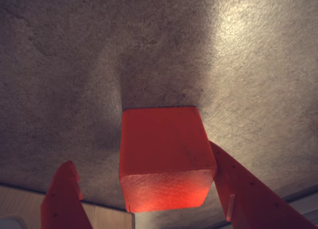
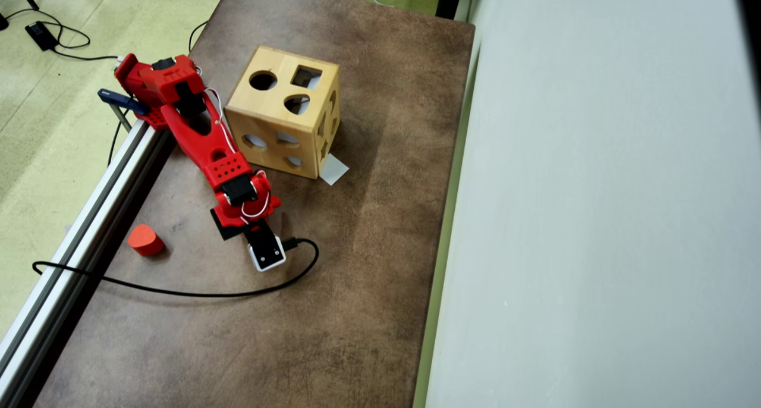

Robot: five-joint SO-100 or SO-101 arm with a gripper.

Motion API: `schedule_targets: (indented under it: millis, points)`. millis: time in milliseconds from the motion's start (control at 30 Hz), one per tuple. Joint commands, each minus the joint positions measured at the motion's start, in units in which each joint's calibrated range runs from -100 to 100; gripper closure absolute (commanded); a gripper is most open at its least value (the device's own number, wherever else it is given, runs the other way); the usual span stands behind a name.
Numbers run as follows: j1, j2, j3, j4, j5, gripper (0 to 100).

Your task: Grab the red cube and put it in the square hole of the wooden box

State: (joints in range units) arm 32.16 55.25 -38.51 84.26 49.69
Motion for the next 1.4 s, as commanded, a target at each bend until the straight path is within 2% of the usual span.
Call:
schedule_targets:
  millis: [0, 533, 700, 1067, 1367]
  points:
    - [-0.6, -0.6, -1.4, -0.4, 0.3, 62]
    - [-0.7, 1.9, -2.3, -0.4, 0.3, 63]
    - [-0.7, 1.6, -2.3, -0.2, 0.0, 72]
    - [-0.2, 0.1, -2.4, 0.6, -0.2, 98]
    - [0.2, -14.0, -1.5, 1.3, -2.9, 98]
